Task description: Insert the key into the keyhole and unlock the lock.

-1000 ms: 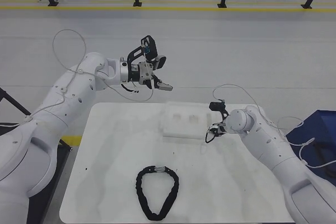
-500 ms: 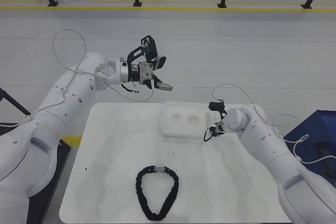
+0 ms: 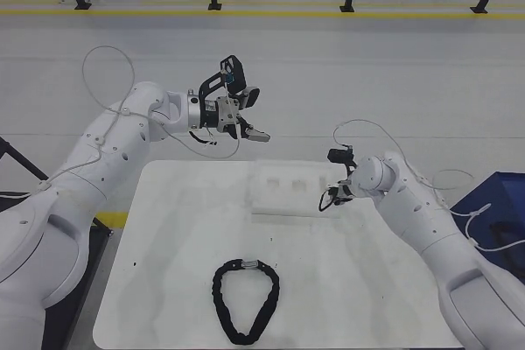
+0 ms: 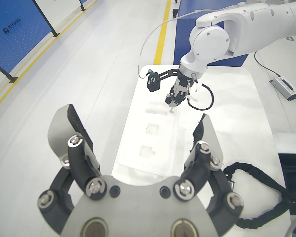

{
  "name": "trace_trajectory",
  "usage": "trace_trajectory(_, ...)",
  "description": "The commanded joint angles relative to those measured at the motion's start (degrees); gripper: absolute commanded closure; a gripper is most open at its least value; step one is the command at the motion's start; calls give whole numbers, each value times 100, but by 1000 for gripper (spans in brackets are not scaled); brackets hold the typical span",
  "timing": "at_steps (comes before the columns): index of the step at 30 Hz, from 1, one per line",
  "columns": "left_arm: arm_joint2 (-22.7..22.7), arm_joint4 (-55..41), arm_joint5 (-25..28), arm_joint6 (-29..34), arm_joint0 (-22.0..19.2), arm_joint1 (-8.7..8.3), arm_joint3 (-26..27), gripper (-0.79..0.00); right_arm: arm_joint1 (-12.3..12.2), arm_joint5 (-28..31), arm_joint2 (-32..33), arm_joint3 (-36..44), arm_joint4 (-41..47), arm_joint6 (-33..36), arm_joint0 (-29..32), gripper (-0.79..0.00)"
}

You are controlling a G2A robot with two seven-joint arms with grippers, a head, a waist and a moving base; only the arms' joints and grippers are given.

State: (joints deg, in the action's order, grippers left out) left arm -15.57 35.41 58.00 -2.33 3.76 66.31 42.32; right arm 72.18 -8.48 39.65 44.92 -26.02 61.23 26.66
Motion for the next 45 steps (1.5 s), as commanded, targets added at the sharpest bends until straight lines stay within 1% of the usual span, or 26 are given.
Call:
trace_trajectory(1,0,0,0,0,0,0,0,-785,-93,1,176,295,16,101,79,0)
trace_trajectory(5,0,0,0,0,0,0,0,-785,-326,33,644,988,85,284,356,0)
trace_trajectory(10,0,0,0,0,0,0,0,-785,-636,-7,1302,2143,77,579,906,0)
trace_trajectory(16,0,0,0,0,0,0,0,-785,-973,-313,2206,3921,-137,623,1866,0)
trace_trajectory(19,0,0,0,0,0,0,0,-785,-1083,-246,2586,4557,-95,623,2320,0)
trace_trajectory(21,0,0,0,0,0,0,0,-785,-1128,-64,2816,4811,142,578,2567,0)
trace_trajectory(26,0,0,0,0,0,0,0,-785,-1197,341,3228,5030,626,395,2981,0)
trace_trajectory(33,0,0,0,0,0,0,0,-785,-1247,588,3628,5054,1170,65,3357,0)
trace_trajectory(35,0,0,0,0,0,0,0,-785,-1252,619,3680,5002,1295,25,3399,0)
trace_trajectory(45,0,0,0,0,0,0,0,-785,-1252,619,3680,5002,1295,25,3399,0)
